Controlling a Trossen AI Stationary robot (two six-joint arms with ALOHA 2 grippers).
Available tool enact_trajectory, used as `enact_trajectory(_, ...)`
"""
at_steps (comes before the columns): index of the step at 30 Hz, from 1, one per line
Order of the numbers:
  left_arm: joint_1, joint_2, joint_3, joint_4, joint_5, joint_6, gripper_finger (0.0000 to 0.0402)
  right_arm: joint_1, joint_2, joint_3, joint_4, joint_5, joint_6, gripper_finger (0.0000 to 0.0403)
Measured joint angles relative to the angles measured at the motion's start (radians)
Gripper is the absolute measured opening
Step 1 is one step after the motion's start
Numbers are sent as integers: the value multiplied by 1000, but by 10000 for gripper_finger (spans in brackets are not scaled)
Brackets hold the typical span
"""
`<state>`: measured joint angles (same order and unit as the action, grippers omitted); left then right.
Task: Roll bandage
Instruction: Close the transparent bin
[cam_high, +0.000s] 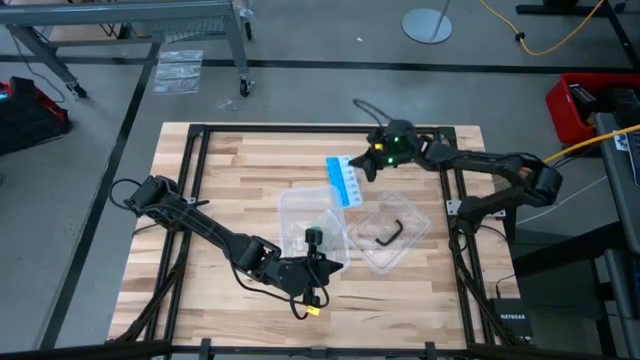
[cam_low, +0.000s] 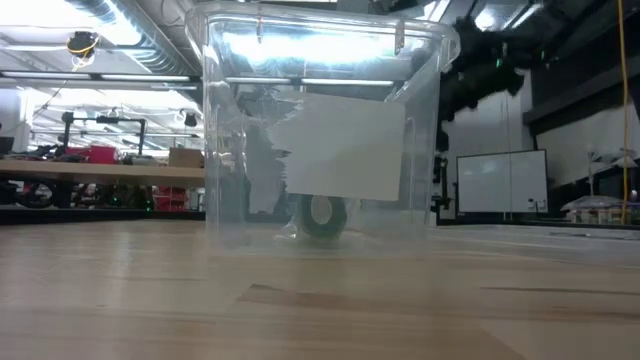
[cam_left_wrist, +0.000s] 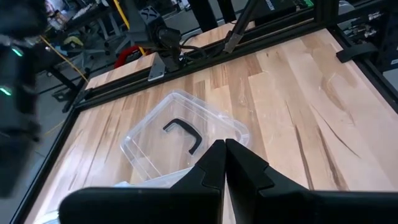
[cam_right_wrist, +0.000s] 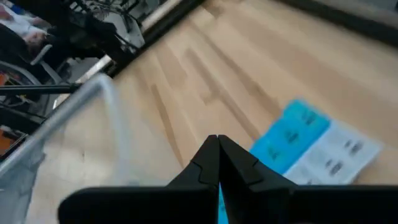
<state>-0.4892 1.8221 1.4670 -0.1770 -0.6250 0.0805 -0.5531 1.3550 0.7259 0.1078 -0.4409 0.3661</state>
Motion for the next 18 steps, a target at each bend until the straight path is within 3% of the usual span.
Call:
enact_trajectory(7,0,0,0,0,0,-2,5,3,-189,209,-441,31,-166,5)
enact_trajectory(18,54,1,0,1,0,-2,6,4,-400,462,-1164,22,-189,5)
